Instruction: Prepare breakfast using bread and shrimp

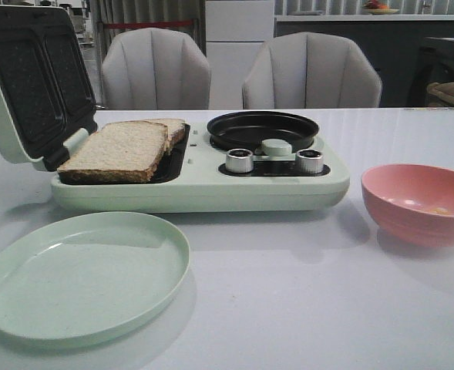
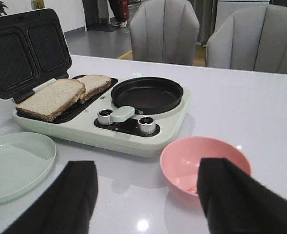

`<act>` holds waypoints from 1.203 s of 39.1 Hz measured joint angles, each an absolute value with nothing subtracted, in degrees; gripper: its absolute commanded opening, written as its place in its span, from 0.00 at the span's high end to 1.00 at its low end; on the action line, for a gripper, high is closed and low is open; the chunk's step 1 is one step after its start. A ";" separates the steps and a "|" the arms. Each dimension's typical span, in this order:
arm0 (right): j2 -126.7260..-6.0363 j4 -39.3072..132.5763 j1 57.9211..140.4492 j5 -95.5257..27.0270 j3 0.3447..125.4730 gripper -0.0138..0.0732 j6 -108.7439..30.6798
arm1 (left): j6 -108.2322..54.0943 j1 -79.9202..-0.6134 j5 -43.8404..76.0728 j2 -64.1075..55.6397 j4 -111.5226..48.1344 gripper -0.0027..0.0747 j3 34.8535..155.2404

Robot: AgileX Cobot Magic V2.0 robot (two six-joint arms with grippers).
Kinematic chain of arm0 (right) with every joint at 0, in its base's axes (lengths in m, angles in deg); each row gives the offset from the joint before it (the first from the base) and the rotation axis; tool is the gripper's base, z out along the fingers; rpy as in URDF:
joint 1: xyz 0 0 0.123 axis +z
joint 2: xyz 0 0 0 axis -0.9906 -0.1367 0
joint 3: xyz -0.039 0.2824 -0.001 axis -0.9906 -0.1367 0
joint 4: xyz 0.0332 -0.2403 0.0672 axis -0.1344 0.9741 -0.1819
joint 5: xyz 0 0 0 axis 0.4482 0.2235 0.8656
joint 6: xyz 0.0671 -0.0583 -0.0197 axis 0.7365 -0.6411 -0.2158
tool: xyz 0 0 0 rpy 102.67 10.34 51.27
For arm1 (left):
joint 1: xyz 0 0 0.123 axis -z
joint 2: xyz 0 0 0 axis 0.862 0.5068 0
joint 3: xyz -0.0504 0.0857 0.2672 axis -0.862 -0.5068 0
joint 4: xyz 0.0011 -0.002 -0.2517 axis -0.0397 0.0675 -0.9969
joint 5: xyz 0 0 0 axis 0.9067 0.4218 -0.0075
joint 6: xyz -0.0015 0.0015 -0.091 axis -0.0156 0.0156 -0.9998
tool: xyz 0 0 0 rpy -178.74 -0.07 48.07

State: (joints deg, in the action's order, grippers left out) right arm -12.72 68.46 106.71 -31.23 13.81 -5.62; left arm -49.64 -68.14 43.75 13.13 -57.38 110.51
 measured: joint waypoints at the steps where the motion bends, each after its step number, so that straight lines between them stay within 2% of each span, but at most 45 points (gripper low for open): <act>1: -12.72 68.46 106.71 -31.23 13.81 0.22 -5.62 | -48.21 -69.65 44.55 13.66 -59.75 0.14 110.64; 4: -12.72 68.46 106.71 -31.23 13.81 0.22 -5.62 | -44.89 -73.15 46.39 15.75 -64.99 0.15 110.76; 7: -12.72 68.46 106.71 -31.23 13.81 0.22 -5.62 | -42.87 -75.54 47.46 17.67 -68.34 0.22 110.76; 14: -12.72 68.46 106.71 -31.23 13.81 0.22 -5.62 | -40.69 -77.19 47.81 22.46 -70.67 0.48 110.76; 18: -12.72 68.46 106.71 -31.23 13.81 0.22 -5.62 | -39.84 -77.19 48.03 25.00 -70.91 0.57 110.76; 34: -12.72 68.46 106.71 -31.23 13.81 0.22 -5.62 | -35.81 -77.19 50.65 35.20 -77.86 0.58 110.89; 47: -12.72 68.46 106.71 -31.23 13.81 0.22 -5.62 | -29.20 -76.56 54.69 39.02 -86.77 0.58 110.88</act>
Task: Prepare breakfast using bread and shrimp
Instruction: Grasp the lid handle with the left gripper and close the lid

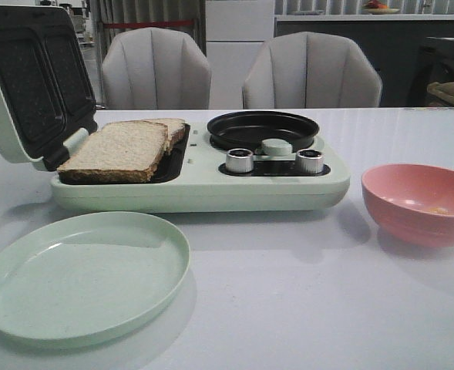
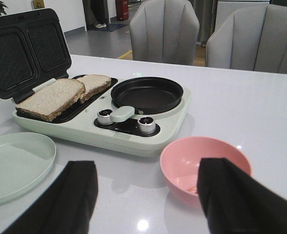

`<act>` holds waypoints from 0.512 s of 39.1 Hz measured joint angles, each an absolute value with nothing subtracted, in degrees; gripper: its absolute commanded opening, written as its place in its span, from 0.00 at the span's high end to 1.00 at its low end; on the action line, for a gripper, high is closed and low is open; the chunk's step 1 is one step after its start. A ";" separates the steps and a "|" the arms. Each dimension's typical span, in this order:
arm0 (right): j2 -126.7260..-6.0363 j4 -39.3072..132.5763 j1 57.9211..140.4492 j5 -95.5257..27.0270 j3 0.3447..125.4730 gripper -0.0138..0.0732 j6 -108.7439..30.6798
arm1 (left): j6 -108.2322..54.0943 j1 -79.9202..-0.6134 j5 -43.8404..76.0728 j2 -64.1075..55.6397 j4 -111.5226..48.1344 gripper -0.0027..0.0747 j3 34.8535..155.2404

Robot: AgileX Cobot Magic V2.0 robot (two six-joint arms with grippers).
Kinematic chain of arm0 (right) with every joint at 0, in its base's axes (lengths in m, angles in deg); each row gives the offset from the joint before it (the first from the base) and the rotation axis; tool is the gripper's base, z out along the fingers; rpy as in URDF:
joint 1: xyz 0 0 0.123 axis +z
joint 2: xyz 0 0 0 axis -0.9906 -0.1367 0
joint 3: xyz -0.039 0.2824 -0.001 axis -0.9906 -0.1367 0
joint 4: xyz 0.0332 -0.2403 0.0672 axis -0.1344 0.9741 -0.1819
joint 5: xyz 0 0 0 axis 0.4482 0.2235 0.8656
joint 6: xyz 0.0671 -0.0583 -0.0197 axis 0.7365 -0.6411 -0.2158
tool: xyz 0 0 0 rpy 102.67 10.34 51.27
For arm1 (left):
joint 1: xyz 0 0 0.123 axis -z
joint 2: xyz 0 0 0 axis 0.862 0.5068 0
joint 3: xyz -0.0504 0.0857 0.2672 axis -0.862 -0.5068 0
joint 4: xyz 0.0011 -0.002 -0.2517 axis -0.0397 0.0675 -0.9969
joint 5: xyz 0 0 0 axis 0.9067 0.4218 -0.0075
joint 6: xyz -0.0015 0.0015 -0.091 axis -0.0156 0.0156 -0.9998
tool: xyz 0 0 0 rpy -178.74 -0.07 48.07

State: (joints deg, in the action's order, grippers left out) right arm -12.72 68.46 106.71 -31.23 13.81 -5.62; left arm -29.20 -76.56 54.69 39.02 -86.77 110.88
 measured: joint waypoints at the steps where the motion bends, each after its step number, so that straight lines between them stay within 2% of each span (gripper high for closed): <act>1: -12.72 68.46 106.71 -31.23 13.81 0.22 -5.62 | -28.92 -76.43 54.69 39.02 -86.93 0.58 110.88; 9: -12.72 68.46 106.71 -31.23 13.81 0.22 -5.62 | -22.23 -72.13 57.13 39.02 -91.37 0.58 110.91; 15: -12.72 68.46 106.71 -31.23 13.81 0.22 -5.62 | -16.31 -65.30 56.49 39.02 -92.59 0.58 111.12; 20: -12.72 68.46 106.71 -31.23 13.81 0.22 -5.62 | -13.04 -57.53 50.53 39.02 -89.03 0.58 111.23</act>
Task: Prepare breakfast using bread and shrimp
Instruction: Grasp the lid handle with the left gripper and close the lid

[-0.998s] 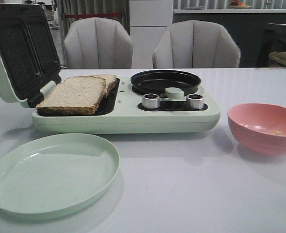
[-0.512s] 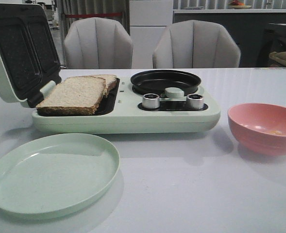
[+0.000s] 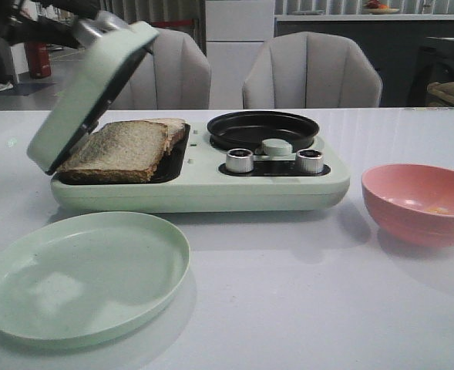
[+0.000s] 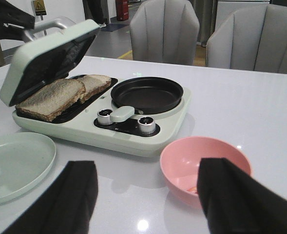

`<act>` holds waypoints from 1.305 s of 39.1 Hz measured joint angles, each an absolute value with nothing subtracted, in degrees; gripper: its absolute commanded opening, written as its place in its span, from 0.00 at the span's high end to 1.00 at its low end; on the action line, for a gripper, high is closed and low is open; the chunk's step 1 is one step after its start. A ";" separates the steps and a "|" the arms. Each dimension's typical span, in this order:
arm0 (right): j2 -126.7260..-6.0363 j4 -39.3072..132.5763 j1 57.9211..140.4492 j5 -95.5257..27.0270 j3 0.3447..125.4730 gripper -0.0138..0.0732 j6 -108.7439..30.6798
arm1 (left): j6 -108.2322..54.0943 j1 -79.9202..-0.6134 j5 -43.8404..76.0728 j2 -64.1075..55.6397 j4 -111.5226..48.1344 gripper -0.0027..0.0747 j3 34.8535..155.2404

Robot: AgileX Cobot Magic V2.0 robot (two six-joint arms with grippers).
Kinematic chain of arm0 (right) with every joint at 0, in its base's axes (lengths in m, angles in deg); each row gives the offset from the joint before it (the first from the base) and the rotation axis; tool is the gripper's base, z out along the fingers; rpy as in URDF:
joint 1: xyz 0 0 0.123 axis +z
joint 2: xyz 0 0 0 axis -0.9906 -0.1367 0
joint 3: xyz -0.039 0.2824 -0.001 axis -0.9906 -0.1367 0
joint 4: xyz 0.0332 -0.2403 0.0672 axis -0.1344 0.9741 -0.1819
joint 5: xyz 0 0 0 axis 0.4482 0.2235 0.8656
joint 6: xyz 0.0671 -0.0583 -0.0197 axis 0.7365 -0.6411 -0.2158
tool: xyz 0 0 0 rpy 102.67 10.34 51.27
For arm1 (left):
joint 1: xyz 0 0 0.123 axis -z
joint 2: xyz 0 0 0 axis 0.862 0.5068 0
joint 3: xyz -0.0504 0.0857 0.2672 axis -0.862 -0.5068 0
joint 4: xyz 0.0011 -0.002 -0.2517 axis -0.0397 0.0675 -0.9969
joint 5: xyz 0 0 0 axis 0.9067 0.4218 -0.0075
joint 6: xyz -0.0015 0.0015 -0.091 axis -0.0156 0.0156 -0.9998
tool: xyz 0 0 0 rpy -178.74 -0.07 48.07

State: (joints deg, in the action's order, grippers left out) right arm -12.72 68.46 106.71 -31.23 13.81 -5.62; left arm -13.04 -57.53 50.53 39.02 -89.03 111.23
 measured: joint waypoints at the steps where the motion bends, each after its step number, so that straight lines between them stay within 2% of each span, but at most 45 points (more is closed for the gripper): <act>1: -12.72 68.46 106.71 -31.23 13.81 0.22 -5.62 | -12.54 -56.24 48.89 39.02 -87.88 0.58 111.23; 8: -12.72 68.46 106.71 -31.23 13.81 0.22 -5.62 | -11.60 -47.05 36.76 39.56 -75.70 0.58 111.23; 16: -12.72 68.46 106.71 -31.23 13.81 0.22 -5.62 | -11.27 -43.55 34.29 42.92 -72.37 0.58 111.23; 30: -12.72 68.46 106.71 -31.23 13.81 0.22 -5.62 | -10.63 -43.45 35.74 44.33 -72.07 0.58 111.43; 39: -12.72 68.46 106.71 -31.23 13.81 0.22 -5.62 | -12.71 -45.28 35.74 40.77 -69.94 0.58 111.32; 45: -12.72 68.46 106.71 -31.23 13.81 0.22 -5.62 | -19.18 -48.31 35.74 33.76 -59.82 0.58 111.32; 51: -12.72 68.46 106.71 -31.23 13.81 0.22 -5.62 | -31.62 -50.77 36.51 25.74 -41.29 0.58 111.32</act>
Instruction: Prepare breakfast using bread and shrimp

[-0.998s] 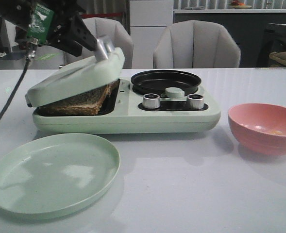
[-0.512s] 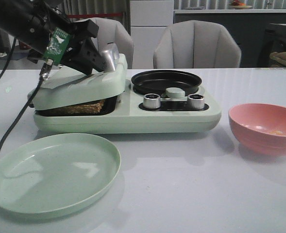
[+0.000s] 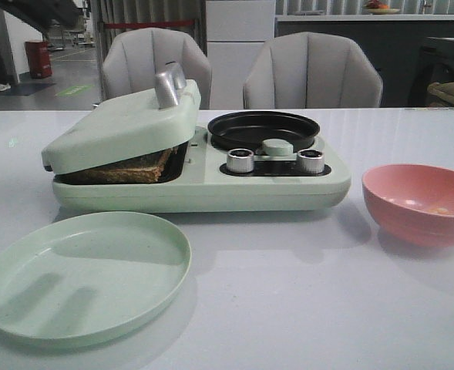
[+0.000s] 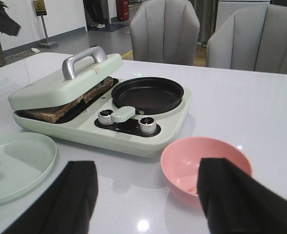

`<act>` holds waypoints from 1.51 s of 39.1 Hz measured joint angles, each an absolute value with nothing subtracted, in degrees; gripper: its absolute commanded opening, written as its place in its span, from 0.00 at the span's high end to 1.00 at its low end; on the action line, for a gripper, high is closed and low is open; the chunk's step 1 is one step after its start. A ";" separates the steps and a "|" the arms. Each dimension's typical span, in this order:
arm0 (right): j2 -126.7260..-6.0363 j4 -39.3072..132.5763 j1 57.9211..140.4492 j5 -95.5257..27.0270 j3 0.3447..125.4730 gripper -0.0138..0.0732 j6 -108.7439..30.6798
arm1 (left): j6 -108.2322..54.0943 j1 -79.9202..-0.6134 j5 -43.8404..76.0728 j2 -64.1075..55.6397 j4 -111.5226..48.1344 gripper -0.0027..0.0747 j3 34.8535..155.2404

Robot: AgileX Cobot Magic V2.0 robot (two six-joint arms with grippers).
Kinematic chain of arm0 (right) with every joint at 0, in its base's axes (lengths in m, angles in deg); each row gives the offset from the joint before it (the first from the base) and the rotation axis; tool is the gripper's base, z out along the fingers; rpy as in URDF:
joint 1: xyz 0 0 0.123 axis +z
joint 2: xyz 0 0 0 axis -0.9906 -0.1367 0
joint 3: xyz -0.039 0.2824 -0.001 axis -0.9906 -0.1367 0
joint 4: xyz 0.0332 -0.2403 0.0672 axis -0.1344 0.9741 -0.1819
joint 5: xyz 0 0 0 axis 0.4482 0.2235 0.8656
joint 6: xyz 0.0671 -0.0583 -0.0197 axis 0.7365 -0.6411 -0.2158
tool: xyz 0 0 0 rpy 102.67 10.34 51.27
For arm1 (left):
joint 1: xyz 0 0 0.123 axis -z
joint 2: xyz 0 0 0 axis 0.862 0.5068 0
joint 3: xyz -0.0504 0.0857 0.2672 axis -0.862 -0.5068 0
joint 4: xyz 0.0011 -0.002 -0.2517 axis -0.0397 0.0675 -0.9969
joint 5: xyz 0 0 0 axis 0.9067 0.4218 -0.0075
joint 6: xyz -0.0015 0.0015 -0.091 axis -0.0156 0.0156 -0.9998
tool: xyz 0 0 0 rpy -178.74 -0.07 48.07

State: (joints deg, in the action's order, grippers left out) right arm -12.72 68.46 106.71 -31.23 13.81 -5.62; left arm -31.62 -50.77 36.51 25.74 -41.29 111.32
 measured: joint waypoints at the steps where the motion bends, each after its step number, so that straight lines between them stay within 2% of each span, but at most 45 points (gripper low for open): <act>1: -12.72 68.46 106.71 -31.23 13.81 0.22 -5.62 | -33.78 -51.06 36.76 24.40 -38.59 0.58 111.32; 7: -12.72 68.46 106.71 -31.23 13.81 0.22 -5.62 | -49.04 -51.31 40.49 18.05 -19.43 0.58 111.32; 13: -12.72 68.46 106.71 -31.23 13.81 0.22 -5.62 | -56.60 -51.31 45.16 12.24 -9.91 0.58 109.91; 24: -12.72 68.46 106.71 -31.23 13.81 0.22 -5.62 | -58.93 -51.31 46.29 -2.51 -8.42 0.58 97.81; 41: -12.72 68.46 106.71 -31.23 13.81 0.22 -5.62 | -59.15 -51.31 44.26 -33.21 -10.01 0.58 78.41; 46: -12.72 68.46 106.71 -31.23 13.81 0.22 -5.62 | -59.15 -51.31 43.23 -41.16 -10.76 0.64 72.88; 53: -12.72 68.46 106.71 -31.59 13.81 0.22 -5.62 | -59.15 -51.19 42.82 -49.29 -10.87 0.81 65.86; 59: -12.72 68.46 106.71 -32.68 13.81 0.22 -5.62 | -59.15 -48.97 41.24 -54.04 -11.09 0.82 60.89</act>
State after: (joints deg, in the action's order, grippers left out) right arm -12.72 68.46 106.71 -32.68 13.81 -5.62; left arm -59.15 -48.97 41.24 -54.04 -11.09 60.89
